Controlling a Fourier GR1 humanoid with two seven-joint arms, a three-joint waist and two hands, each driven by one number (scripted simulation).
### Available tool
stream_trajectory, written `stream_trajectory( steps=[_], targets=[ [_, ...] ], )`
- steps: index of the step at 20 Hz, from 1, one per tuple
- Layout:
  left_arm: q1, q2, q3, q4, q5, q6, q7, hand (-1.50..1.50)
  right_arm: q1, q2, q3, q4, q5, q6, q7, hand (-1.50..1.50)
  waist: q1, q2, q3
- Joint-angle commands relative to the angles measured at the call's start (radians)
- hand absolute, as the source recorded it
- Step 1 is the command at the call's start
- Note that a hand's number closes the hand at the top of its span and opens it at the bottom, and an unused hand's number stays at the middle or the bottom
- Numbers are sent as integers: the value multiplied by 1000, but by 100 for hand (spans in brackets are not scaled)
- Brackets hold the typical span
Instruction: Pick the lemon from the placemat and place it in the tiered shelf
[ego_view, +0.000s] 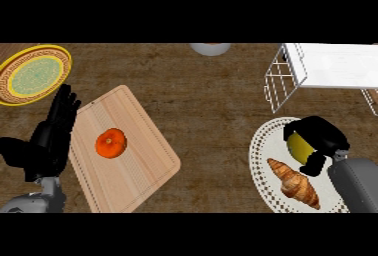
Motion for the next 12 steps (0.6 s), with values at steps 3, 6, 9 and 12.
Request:
stream_trajectory(
  steps=[3,6,9,12],
  targets=[
    [29,14,45,-18,23,-29,15,0,37,0,-34,-49,9,-68,-62,150,-3,6,10],
    [32,12,38,-33,3,-17,1,0,86,52,-80,-86,12,-51,137,150,-8,4,10],
    [43,-7,20,-23,6,-25,-24,0,138,93,-130,-135,-7,-8,305,150,-18,2,9],
    [78,-28,-1,-66,-22,3,0,0,172,141,-158,-288,-93,80,354,150,-12,1,9]
  ],
)
